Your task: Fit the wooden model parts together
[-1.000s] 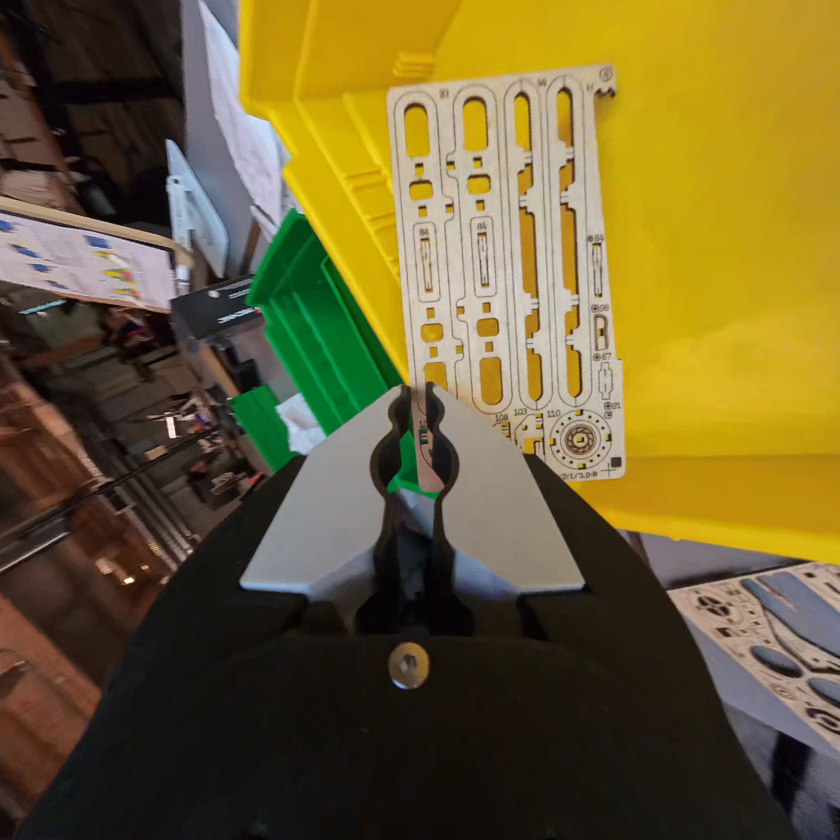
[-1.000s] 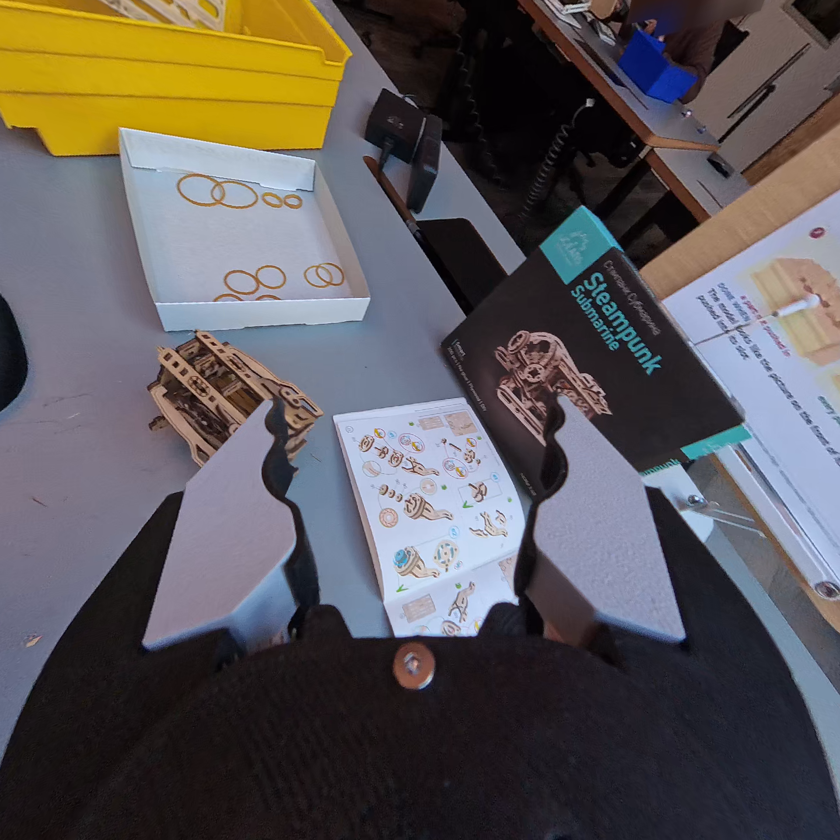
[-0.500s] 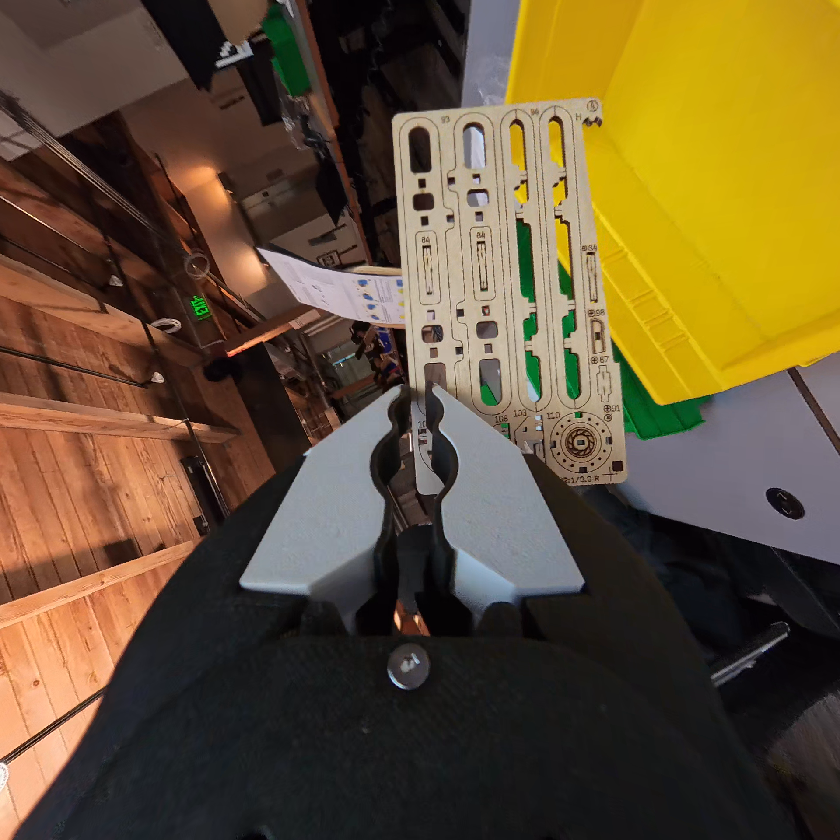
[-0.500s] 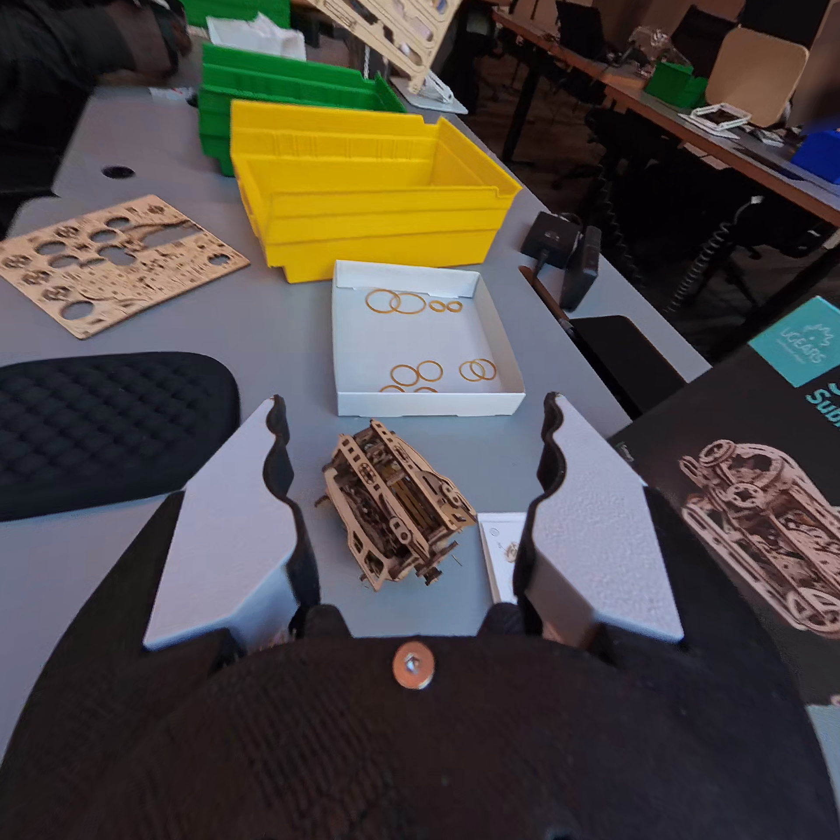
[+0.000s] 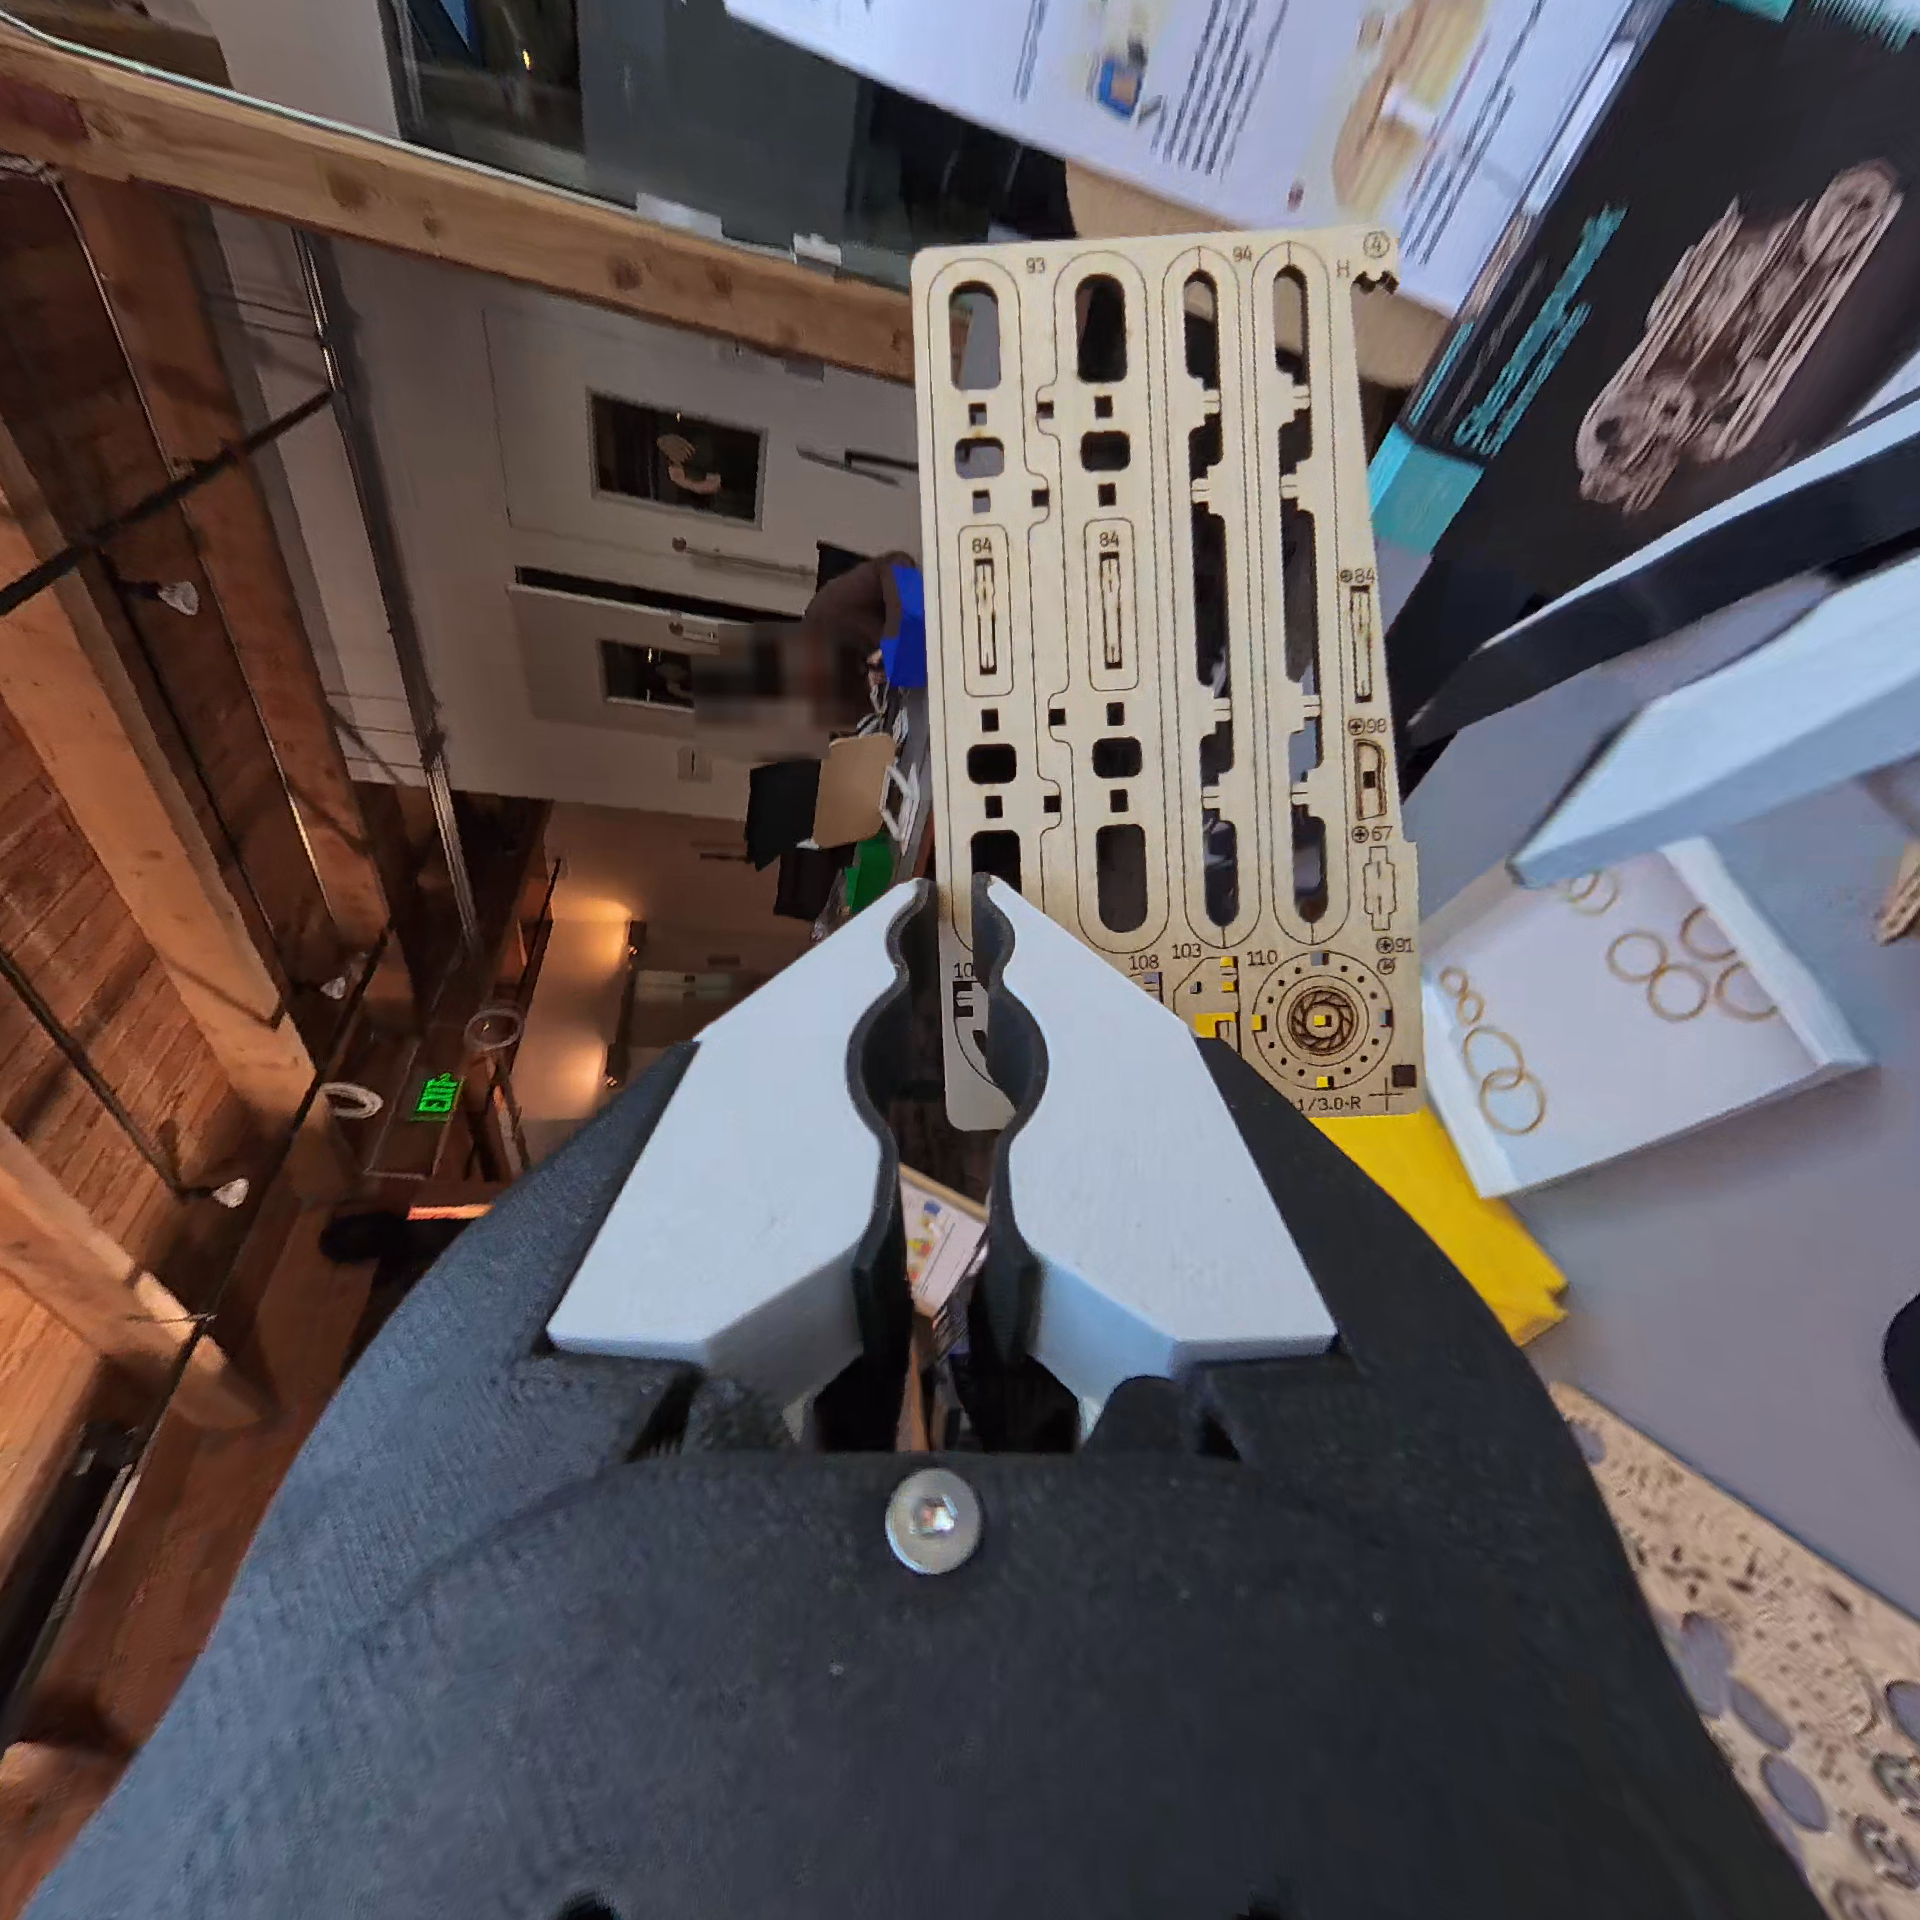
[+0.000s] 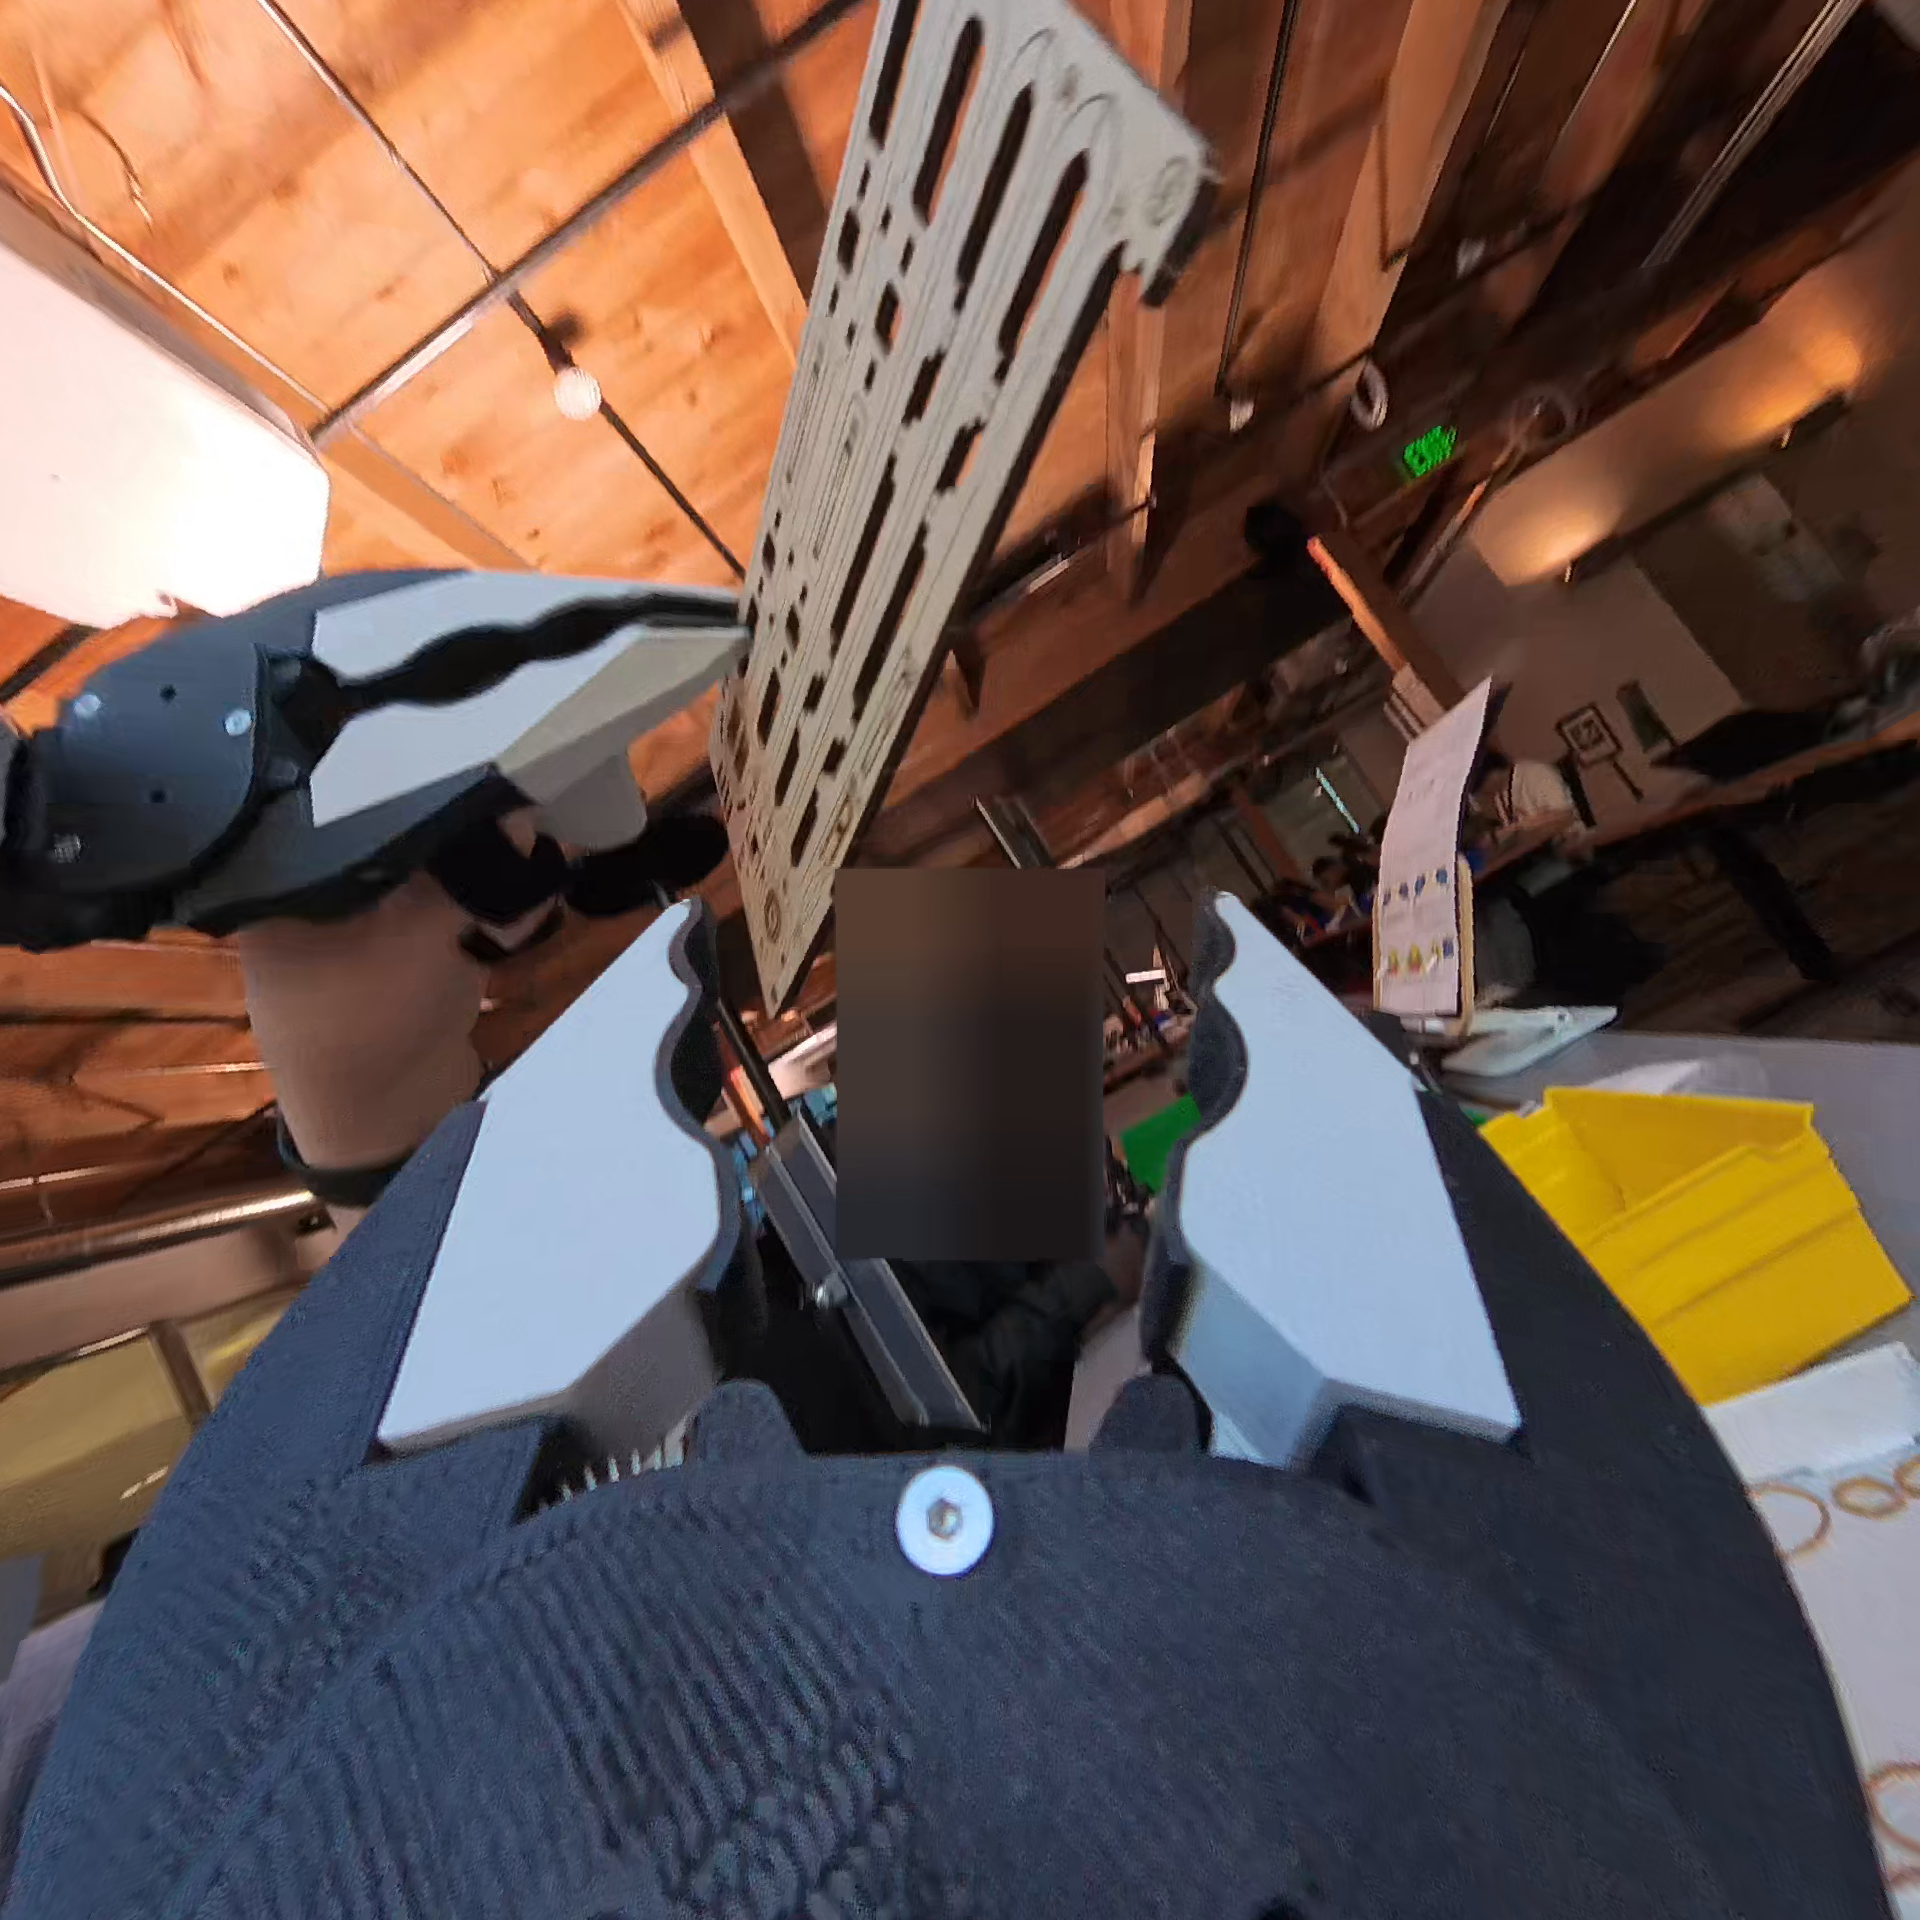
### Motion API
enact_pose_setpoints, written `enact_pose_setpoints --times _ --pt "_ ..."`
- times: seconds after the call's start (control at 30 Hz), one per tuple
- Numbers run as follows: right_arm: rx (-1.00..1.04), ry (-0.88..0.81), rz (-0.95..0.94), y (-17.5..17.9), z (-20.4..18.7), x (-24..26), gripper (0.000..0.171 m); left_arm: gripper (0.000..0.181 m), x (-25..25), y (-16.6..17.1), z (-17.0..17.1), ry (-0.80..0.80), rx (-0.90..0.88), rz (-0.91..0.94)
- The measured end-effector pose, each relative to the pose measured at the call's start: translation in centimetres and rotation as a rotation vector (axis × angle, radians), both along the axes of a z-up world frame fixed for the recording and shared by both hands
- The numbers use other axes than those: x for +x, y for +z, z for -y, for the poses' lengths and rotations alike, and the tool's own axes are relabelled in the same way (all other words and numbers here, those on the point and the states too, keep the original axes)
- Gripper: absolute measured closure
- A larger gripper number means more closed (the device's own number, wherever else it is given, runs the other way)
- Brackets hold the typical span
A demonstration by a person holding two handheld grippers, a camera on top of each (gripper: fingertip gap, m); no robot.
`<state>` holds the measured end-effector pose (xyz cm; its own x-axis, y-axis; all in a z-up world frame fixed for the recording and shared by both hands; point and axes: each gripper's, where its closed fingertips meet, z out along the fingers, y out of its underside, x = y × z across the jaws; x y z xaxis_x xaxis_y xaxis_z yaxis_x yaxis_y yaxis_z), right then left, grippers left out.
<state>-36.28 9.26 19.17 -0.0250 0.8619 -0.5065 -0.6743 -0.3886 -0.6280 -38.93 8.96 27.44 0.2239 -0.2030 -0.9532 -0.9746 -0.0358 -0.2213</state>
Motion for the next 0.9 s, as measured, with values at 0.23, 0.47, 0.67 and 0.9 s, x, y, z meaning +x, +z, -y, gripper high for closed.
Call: enact_pose_setpoints --times 0.23,0.47,0.67,0.9 --pt "0.15 0.108 -0.205 2.5 3.8 6.2 0.166 0.176 4.3 -3.2 2.2 -0.173 -0.064 0.271" --pt "0.038 0.092 0.123 -4.4 2.7 9.4 0.17 0.137 3.7 -11.2 3.5 -0.355 -0.296 0.865" --pt "0.118 -0.112 0.539 -5.8 -0.7 17.1 0.17 0.128 4.7 -14.9 2.7 -0.579 -0.714 1.208" --pt "0.116 -0.161 0.698 -7.3 -2.2 20.2 0.17 0.137 6.7 -13.5 -0.4 -0.709 -0.791 1.2"
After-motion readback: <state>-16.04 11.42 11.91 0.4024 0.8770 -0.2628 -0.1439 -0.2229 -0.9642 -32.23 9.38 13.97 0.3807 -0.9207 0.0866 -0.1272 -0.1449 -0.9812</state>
